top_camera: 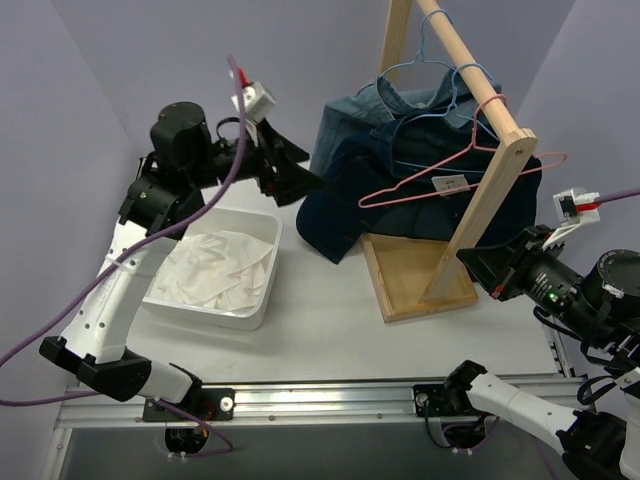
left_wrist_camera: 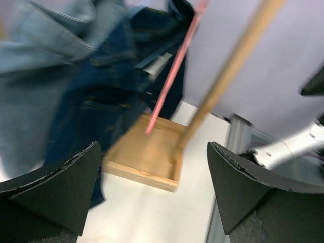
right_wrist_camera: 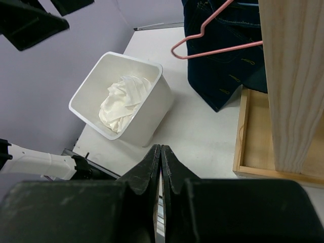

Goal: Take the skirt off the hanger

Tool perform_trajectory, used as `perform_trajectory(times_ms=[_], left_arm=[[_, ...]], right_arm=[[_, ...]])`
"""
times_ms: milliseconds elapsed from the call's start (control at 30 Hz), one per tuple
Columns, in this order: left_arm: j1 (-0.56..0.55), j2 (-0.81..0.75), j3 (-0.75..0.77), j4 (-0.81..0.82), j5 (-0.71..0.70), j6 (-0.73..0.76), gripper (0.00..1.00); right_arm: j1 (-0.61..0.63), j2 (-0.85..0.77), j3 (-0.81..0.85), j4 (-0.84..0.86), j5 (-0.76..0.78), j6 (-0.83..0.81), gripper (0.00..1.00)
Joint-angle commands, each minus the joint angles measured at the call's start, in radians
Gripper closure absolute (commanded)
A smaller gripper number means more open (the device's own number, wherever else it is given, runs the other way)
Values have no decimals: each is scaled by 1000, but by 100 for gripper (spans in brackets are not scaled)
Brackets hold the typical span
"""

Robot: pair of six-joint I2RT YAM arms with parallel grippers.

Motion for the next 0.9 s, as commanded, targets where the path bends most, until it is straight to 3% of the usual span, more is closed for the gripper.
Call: perform_trajectory(times_ms=[0,67,100,233,433,633,867], left_arm=[[96,-30,-52,212,-19,-133,6],[135,-23,-136,404,-32,-255,6],[140,-19,-172,590,-35,-294,6],[161,101,-235,917,28,-501,6],[147,281,-112,853,14,-434,5],[134,437,13,874,71,-465,2],[75,505,71,762,82,-376,2]], right_arm=[[5,27,17,38,14,2,100],[5,28,13,44,9,5,100],[5,28,11,47,9,5,100],[6,25,8,58,9,16,100],[3,16,11,43,9,27,100],[1,11,33,23,9,30,100],[1,13,42,14,9,28,100]])
